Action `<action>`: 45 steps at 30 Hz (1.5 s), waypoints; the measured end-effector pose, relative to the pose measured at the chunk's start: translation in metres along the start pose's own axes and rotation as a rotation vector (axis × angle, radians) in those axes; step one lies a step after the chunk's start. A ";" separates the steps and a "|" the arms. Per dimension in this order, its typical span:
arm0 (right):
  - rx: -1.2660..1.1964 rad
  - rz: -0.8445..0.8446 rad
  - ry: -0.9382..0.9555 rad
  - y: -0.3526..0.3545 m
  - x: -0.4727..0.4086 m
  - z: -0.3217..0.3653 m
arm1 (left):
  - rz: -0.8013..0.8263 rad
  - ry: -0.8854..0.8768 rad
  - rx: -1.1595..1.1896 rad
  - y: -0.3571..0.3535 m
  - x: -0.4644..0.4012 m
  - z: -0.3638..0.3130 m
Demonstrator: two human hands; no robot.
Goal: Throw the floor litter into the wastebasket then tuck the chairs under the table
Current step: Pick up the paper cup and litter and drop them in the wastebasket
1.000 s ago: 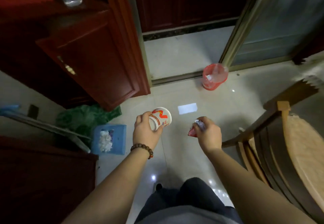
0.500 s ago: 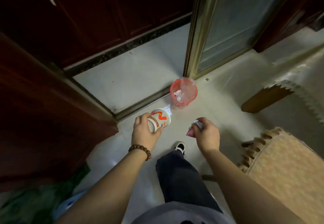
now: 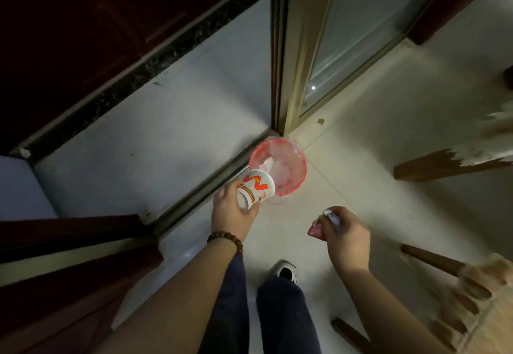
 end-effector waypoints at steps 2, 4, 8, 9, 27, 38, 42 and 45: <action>-0.052 0.000 -0.056 -0.034 -0.028 -0.015 | 0.032 0.029 0.001 -0.042 -0.041 0.018; -0.074 -0.022 -0.073 -0.069 -0.055 -0.028 | 0.060 0.055 0.006 -0.085 -0.080 0.035; -0.044 -0.106 -0.087 -0.133 -0.104 -0.057 | 0.090 0.071 0.017 -0.164 -0.141 0.066; -0.037 -0.104 -0.096 -0.148 -0.114 -0.066 | 0.096 0.069 0.012 -0.180 -0.152 0.073; 0.035 0.033 -0.044 -0.273 -0.206 -0.092 | 0.287 -0.122 -0.174 -0.197 -0.177 0.119; 0.108 0.090 0.046 -0.255 -0.187 -0.097 | 0.297 -0.189 -0.183 -0.184 -0.176 0.076; 0.182 0.039 0.097 -0.230 -0.174 -0.079 | 0.302 -0.235 -0.241 -0.164 -0.174 0.045; 0.229 0.012 0.121 -0.197 -0.159 -0.053 | 0.319 -0.295 -0.282 -0.134 -0.170 0.014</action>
Point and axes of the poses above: each hand's wrist, its own x-axis away from the middle knuckle, its own y-axis out of the back of the hand, z = x × y, the point moved 1 cm from there along -x, towards the middle knuckle, and after that the axes turned 11 degrees about -z, right-handed, at the moved point
